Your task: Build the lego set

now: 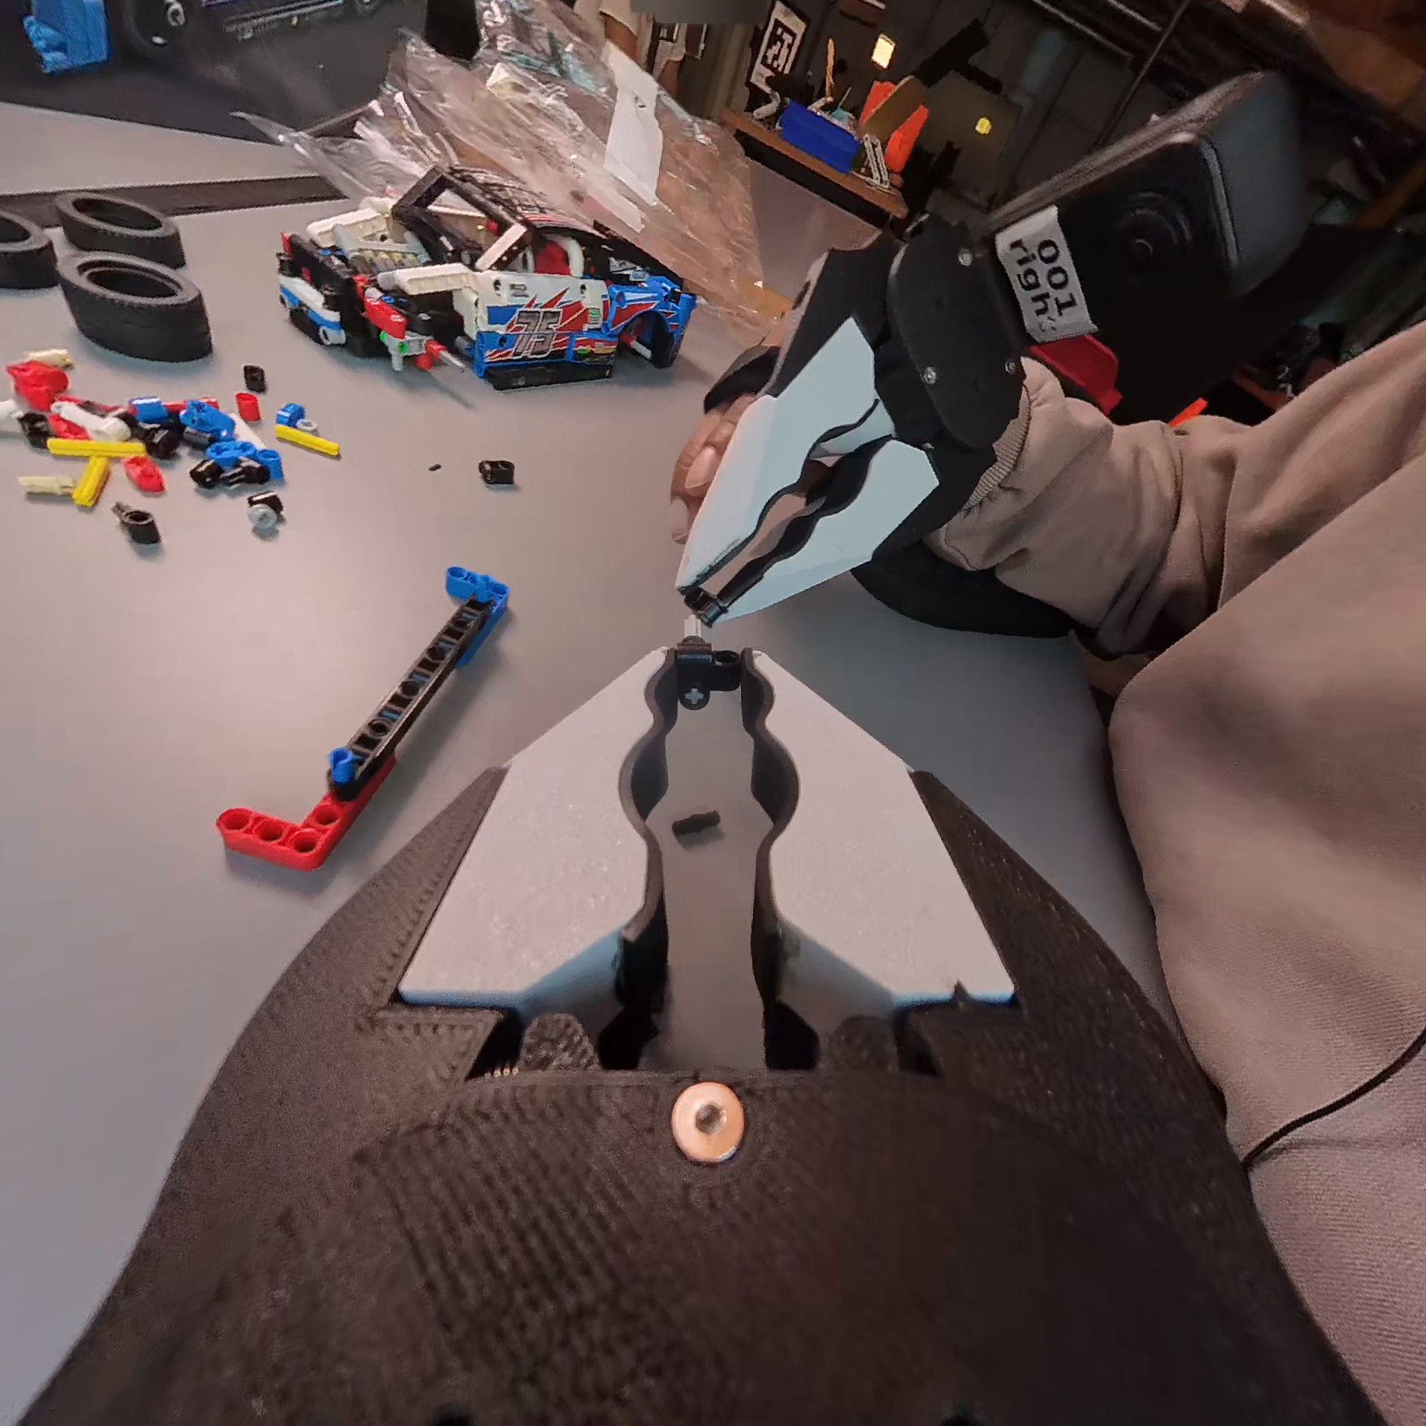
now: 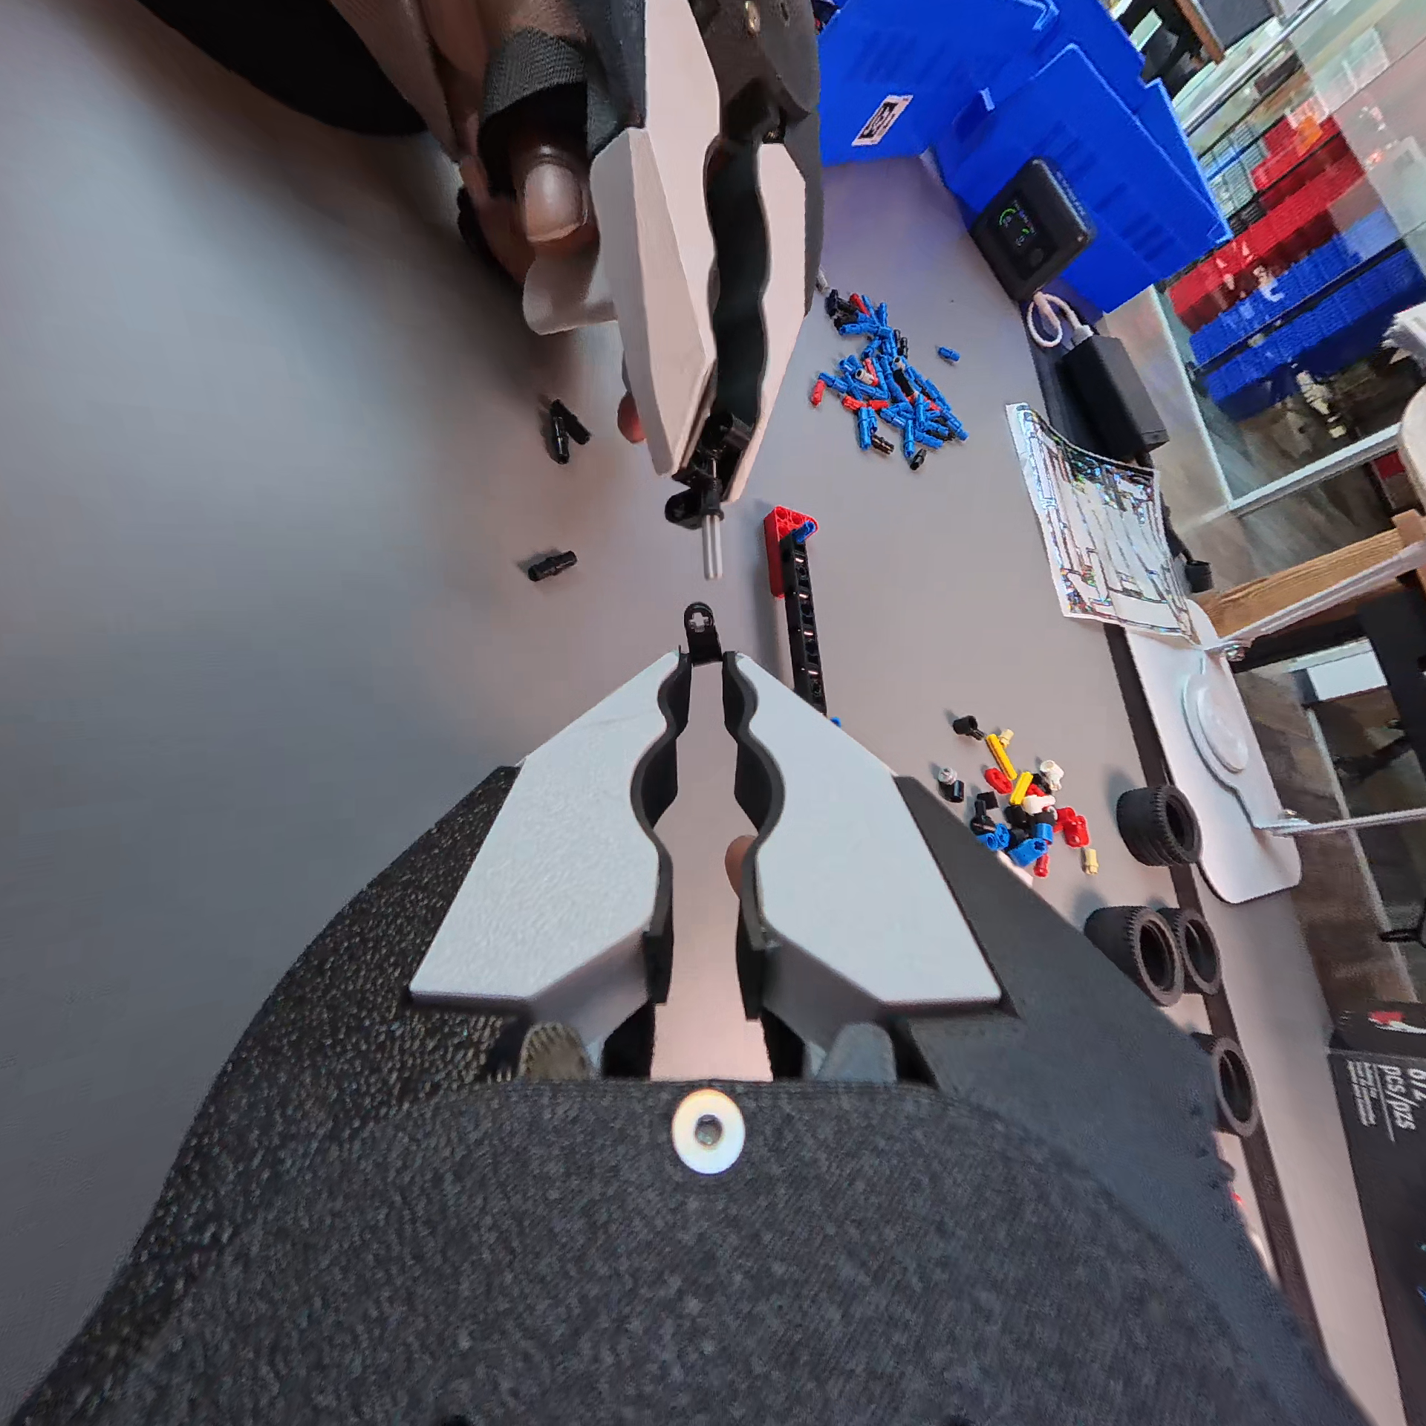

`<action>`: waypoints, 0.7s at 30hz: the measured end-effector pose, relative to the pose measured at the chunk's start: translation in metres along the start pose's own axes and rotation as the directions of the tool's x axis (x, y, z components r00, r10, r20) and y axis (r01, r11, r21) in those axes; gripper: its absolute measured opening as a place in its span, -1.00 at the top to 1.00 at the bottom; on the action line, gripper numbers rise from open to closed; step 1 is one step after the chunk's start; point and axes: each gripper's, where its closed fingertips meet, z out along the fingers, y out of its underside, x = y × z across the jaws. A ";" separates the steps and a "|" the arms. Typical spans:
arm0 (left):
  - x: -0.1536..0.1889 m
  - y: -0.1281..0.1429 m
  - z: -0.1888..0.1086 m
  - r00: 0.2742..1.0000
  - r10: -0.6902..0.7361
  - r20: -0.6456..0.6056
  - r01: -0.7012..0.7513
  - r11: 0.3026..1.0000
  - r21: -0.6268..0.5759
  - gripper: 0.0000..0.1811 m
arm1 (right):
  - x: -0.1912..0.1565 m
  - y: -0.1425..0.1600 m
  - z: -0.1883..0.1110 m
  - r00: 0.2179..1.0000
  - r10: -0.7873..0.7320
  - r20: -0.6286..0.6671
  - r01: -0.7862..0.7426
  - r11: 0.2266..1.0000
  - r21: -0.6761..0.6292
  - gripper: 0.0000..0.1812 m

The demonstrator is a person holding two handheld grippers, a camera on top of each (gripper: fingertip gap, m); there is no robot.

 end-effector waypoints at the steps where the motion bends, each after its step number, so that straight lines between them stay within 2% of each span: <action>1: -0.005 0.001 -0.001 1.000 -0.026 0.014 0.026 1.000 -0.002 0.84 | -0.002 0.003 0.000 1.000 -0.011 0.011 0.012 1.000 -0.013 0.93; 5: -0.012 0.002 -0.004 0.997 -0.062 0.035 0.062 0.998 -0.006 0.84 | -0.024 0.023 -0.002 0.986 -0.018 0.168 0.041 0.991 -0.131 0.93; 12: -0.001 0.009 0.002 1.000 -0.008 0.017 0.009 0.998 -0.057 0.84 | -0.035 0.043 -0.013 0.950 -0.008 0.311 0.098 0.956 -0.275 0.91; 17: 0.006 0.008 0.003 1.000 0.012 -0.003 -0.012 0.998 -0.060 0.84 | -0.043 0.047 -0.028 0.943 0.037 0.331 0.080 0.940 -0.333 0.82; 21: 0.013 0.008 0.004 0.999 0.027 -0.021 -0.028 0.997 -0.068 0.84 | -0.040 0.047 -0.037 0.944 0.211 0.254 -0.091 0.906 -0.413 0.76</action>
